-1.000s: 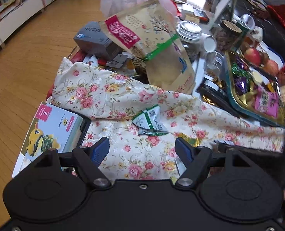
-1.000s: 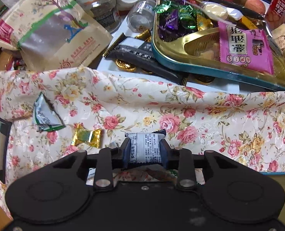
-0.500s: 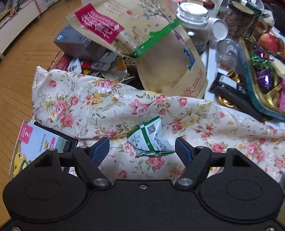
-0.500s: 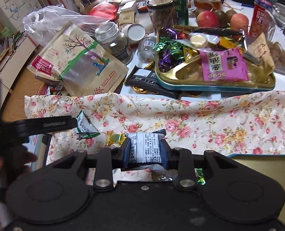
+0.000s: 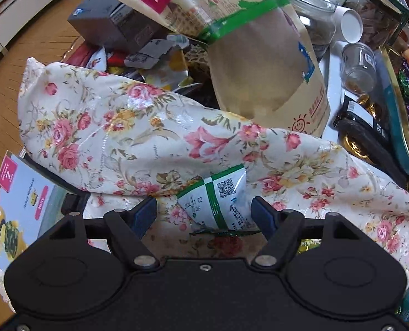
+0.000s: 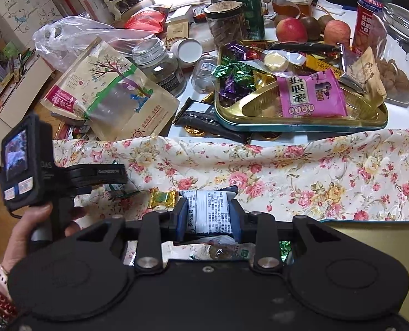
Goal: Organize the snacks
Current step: 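Grasp the green-and-white snack packet with the left tool, then carry both held snacks over the empty gold tray with both tools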
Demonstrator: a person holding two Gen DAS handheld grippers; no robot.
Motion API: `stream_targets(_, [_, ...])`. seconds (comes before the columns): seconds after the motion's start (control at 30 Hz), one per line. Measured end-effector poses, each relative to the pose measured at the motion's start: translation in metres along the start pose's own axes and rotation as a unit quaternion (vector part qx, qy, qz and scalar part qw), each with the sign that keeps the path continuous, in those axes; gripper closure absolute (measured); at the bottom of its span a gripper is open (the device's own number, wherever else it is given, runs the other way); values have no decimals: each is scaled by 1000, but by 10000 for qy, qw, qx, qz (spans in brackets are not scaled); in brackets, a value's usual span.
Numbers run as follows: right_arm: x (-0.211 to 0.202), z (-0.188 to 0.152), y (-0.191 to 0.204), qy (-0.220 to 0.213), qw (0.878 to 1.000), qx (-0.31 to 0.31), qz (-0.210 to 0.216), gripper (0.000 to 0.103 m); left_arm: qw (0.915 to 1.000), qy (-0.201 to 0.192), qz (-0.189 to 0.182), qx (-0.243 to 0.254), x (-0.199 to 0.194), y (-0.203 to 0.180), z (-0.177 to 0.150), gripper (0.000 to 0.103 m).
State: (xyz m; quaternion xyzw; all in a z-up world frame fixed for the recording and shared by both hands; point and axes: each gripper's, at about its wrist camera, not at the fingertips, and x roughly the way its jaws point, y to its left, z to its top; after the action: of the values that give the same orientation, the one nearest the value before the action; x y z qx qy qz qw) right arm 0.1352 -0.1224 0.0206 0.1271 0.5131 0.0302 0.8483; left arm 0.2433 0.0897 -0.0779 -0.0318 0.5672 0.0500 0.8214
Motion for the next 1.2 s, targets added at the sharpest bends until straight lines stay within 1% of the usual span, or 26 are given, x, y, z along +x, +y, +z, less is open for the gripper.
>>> stream_targets(0.07, [0, -1, 4, 10, 10000, -44, 20, 69, 10000, -42, 7, 70, 4, -2, 0, 28])
stream_targets(0.13, [0, -2, 6, 7, 9999, -97, 27, 69, 9999, -69, -19, 137, 6, -4, 1, 37])
stream_targets(0.17, [-1, -3, 7, -4, 9999, -114, 17, 69, 9998, -69, -34, 172, 8, -5, 0, 44])
stream_targets(0.3, [-5, -5, 8, -44, 9999, -108, 5, 69, 9994, -184, -59, 287, 2, -7, -2, 53])
stream_targets(0.37, [-9, -5, 6, -88, 9999, -85, 3, 69, 9991, -281, -76, 315, -9, -10, -2, 55])
stream_targets(0.4, [-12, -4, 5, -122, 9999, -69, 7, 69, 9989, -331, -130, 290, -16, -10, -2, 62])
stream_targets(0.43, [-16, -4, 4, -170, 9998, -45, 7, 69, 9988, -370, -192, 254, -25, -10, -1, 66])
stream_targets(0.47, [-20, -4, 2, -218, 9998, -26, -2, 69, 9985, -416, -279, 232, -36, -11, -1, 82])
stream_targets(0.5, [-26, -4, 0, -291, 9996, -8, -24, 69, 9983, -423, -332, 244, -45, -13, -1, 86])
stream_targets(0.63, [-49, -6, -13, -584, 9981, 143, -106, 69, 9953, -697, -585, 339, -88, -20, -9, 85])
stream_targets(0.67, [-55, -7, -18, -642, 9977, 211, -111, 69, 9942, -786, -645, 359, -94, -20, -11, 79])
stream_targets(0.7, [-59, -8, -23, -688, 9971, 299, -120, 69, 9931, -858, -697, 393, -98, -18, -12, 71])
stream_targets(0.73, [-63, -8, -27, -722, 9966, 386, -122, 69, 9926, -866, -736, 426, -98, -17, -13, 65])
stream_targets(0.77, [-67, -9, -31, -748, 9960, 480, -112, 69, 9925, -841, -763, 444, -96, -14, -14, 50])
stream_targets(0.8, [-70, -10, -34, -764, 9955, 550, -94, 69, 9931, -792, -745, 446, -91, -11, -16, 40])
stream_targets(0.83, [-72, -11, -36, -770, 9952, 596, -81, 69, 9937, -761, -700, 441, -86, -9, -17, 39])
stream_targets(0.93, [-72, -12, -36, -737, 9956, 563, -93, 69, 9955, -631, -438, 560, -68, -6, -19, 40])
stream_targets(1.0, [-68, -12, -33, -702, 9962, 506, -78, 69, 9959, -622, -327, 569, -58, -4, -19, 40])
stream_targets(1.1, [-60, -9, -28, -584, 9973, 445, -33, 69, 9961, -554, -254, 632, -41, -7, -16, 40])
stream_targets(1.2, [-52, -6, -25, -468, 9979, 443, 44, 69, 9961, -382, -355, 711, -24, -13, -16, 40])
